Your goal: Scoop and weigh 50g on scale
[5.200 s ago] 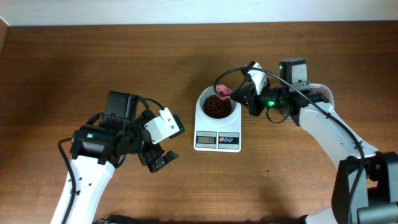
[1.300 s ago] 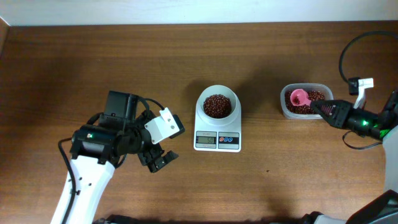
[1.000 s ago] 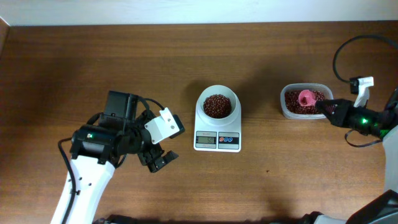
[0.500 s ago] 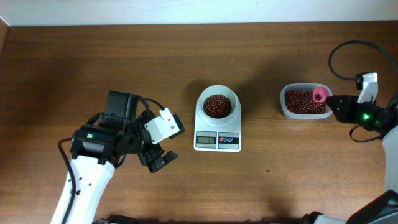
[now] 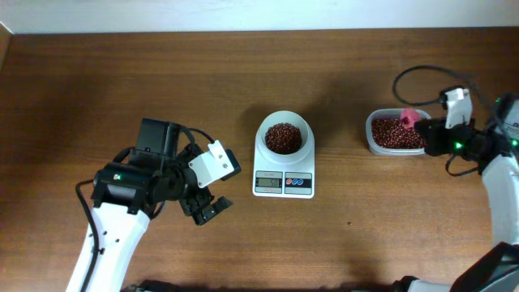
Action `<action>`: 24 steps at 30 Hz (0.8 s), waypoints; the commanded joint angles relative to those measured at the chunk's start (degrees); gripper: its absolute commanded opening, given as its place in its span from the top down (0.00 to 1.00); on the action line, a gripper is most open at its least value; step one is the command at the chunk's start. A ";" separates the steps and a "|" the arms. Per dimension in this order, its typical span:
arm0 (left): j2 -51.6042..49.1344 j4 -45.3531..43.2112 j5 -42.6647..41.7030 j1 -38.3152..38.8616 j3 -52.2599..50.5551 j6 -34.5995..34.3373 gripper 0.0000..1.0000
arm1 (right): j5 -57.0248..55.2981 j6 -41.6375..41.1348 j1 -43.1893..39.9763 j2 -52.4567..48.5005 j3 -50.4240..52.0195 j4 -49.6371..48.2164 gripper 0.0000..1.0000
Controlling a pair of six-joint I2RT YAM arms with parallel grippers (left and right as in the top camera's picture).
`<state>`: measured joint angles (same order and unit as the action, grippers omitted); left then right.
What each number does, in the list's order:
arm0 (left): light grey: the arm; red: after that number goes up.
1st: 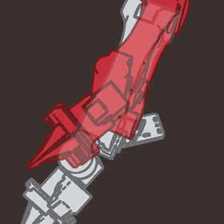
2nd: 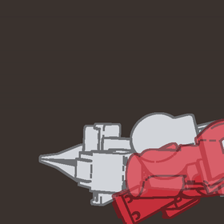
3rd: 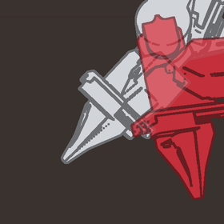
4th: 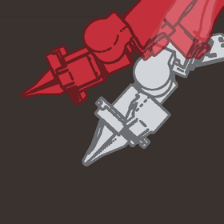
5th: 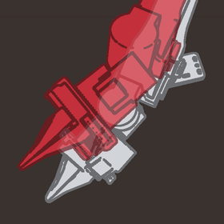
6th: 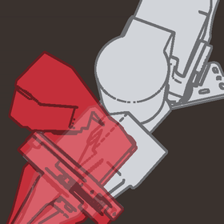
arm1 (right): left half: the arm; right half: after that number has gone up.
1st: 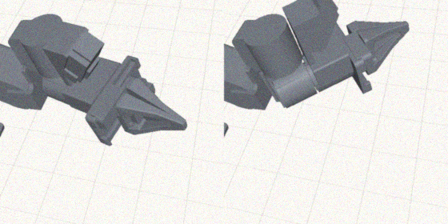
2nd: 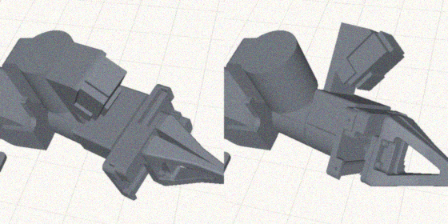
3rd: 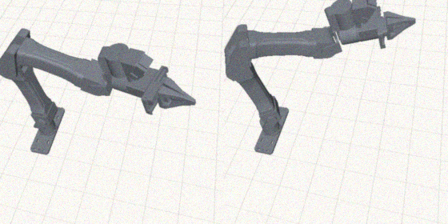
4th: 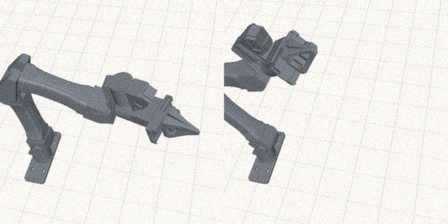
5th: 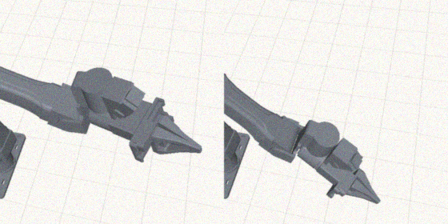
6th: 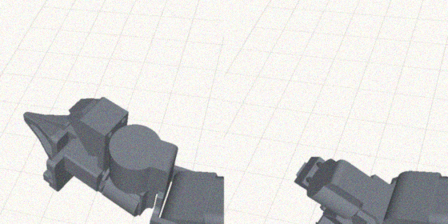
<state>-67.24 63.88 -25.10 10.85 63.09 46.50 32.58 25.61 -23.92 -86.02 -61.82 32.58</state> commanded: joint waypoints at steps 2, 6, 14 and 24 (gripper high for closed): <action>0.09 0.02 -0.61 -0.26 -0.11 0.76 0.01 | -7.19 -0.17 2.27 -1.07 -0.22 1.64 0.96; 0.09 0.02 -0.61 -0.26 -0.11 0.74 0.01 | -5.33 0.31 2.27 -1.46 -0.24 -0.87 0.96; 0.09 0.02 -0.61 -0.26 -0.11 0.76 0.01 | -5.29 0.28 2.10 -1.55 -0.24 0.33 0.96; 0.09 0.02 -0.61 -0.26 -0.11 0.74 0.01 | 13.33 -5.11 -0.26 21.77 -0.39 8.07 0.96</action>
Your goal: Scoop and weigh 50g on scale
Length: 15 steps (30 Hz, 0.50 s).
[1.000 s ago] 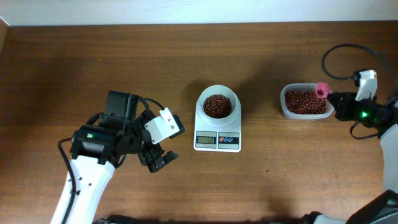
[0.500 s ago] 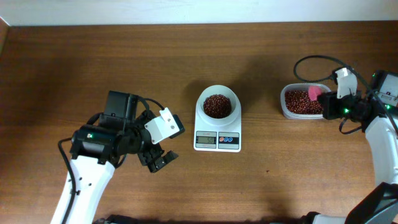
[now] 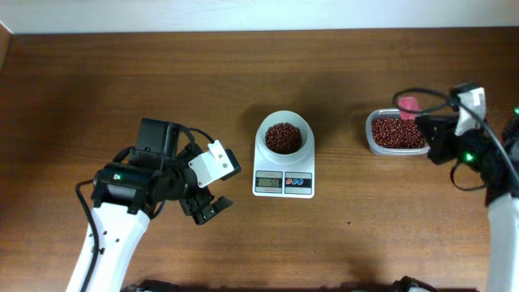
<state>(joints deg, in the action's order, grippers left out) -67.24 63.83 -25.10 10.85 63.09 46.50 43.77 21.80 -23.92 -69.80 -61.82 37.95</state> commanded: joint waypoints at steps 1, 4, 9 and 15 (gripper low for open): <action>0.09 0.07 -0.61 -0.26 -0.11 0.74 0.01 | 2.14 -1.31 -0.26 8.83 -0.39 4.96 0.96; 0.09 0.07 -0.61 -0.26 -0.11 0.76 0.01 | 2.14 -1.29 -0.26 13.73 -0.39 8.37 0.96; 0.09 0.07 -0.61 -0.26 -0.11 0.74 0.01 | 3.08 -1.29 -0.07 16.85 -0.39 12.81 0.96; 0.09 0.07 -0.61 -0.26 -0.11 0.74 0.01 | 7.78 -1.31 -0.07 16.63 -0.37 14.40 0.96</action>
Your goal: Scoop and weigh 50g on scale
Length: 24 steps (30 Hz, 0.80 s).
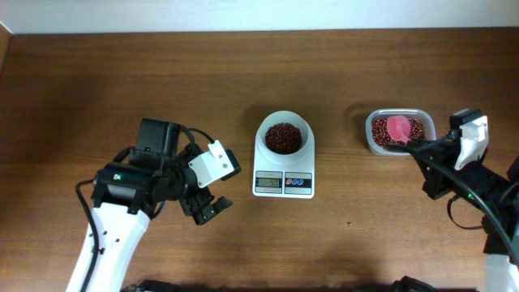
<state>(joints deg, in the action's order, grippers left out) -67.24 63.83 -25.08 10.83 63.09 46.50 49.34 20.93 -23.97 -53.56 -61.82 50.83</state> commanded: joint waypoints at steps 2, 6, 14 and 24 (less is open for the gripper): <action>0.09 0.07 -0.63 -0.24 -0.11 0.76 0.01 | -1.79 -0.46 -0.02 -0.33 -0.37 6.32 0.96; 0.09 0.07 -0.63 -0.24 -0.11 0.74 0.01 | -12.37 -0.46 -0.02 -3.10 -0.33 17.73 0.96; 0.09 0.07 -0.63 -0.24 -0.11 0.76 0.01 | -20.06 -13.05 -0.07 -15.69 11.04 10.71 0.96; 0.09 0.07 -0.63 -0.24 -0.11 0.74 0.01 | -20.02 -12.85 -0.07 -18.38 27.34 -8.11 0.77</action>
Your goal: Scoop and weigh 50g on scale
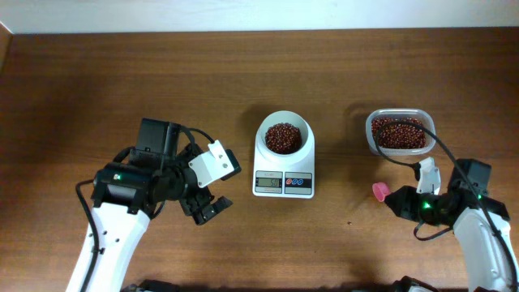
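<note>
A white bowl [284, 138] filled with red beans sits on the white digital scale [284, 183] at the table's middle. At the right, a clear tub [399, 132] holds more red beans. My right gripper [392, 197] is low over the table in front of the tub and right of the scale. It is shut on the handle of a pink scoop [379, 191], whose head sticks out to its left. My left gripper [208, 209] hangs open and empty, left of the scale.
The right arm's black cable [444, 154] loops over the tub's front right corner. The left arm's body [138, 182] covers the lower left of the brown table [162, 73]. A pale wall edge runs along the far side.
My right gripper has moved with the pink scoop from the tub toward the table's front, and is now right of the scale. The left arm has not moved.
My right gripper held the pink scoop at the tub's right edge, then behind the tub, then with the scoop head over the beans in it. Now scoop and gripper are in front of the tub. The bowl on the scale looks unchanged and the left arm stayed still.
</note>
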Action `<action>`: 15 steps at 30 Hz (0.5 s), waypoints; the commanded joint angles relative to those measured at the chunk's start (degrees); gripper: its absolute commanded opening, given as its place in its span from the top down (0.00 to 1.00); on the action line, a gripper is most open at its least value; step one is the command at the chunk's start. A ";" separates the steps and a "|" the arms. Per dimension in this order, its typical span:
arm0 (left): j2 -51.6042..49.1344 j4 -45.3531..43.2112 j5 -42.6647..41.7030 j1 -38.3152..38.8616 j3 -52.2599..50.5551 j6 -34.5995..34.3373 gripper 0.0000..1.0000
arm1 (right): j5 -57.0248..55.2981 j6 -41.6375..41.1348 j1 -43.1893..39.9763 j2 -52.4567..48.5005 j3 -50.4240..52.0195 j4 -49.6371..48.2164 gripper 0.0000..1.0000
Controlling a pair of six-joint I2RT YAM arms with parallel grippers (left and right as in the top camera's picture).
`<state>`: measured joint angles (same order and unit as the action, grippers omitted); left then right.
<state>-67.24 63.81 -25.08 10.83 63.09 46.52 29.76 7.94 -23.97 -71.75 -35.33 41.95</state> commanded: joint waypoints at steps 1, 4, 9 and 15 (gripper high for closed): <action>0.09 0.09 -0.63 -0.24 -0.11 0.74 0.01 | -0.44 0.11 -0.07 -0.20 0.85 1.11 0.72; 0.09 0.09 -0.63 -0.24 -0.11 0.74 0.01 | -0.44 0.11 -0.07 -0.20 0.85 1.55 0.57; 0.09 0.09 -0.63 -0.24 -0.11 0.74 0.01 | -0.44 0.09 -0.07 -0.20 0.85 2.75 0.20; 0.09 0.09 -0.63 -0.24 -0.11 0.74 0.01 | 0.07 -0.94 -0.07 -0.07 0.26 3.65 0.01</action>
<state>-67.24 63.83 -25.08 10.83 63.09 46.52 29.54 7.42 -23.97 -71.75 -34.63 45.63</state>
